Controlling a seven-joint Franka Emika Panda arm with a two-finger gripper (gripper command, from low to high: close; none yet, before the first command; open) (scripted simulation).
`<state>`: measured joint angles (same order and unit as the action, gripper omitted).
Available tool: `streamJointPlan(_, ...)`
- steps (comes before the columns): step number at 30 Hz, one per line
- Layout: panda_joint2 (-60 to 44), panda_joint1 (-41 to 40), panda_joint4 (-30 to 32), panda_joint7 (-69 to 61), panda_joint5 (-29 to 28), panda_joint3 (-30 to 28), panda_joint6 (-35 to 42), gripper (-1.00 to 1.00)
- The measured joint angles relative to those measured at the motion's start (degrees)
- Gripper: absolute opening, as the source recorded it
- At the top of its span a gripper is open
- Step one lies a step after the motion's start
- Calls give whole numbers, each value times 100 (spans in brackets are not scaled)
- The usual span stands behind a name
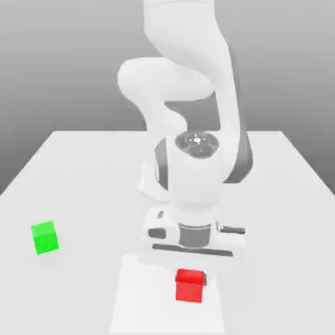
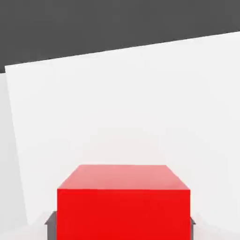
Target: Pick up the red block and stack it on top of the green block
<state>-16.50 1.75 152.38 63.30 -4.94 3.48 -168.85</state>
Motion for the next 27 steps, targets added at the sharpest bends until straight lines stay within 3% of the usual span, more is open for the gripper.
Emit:
streamJointPlan(7, 1128, -145, 175, -297, 344, 141, 947, -100)
streamJointPlan(21, 2230, -3334, 606, -2865, 118, -1776, 1604, -100)
streamJointPlan(27, 1309, -3501, 597, -3597, 816, -1818, 723, -100)
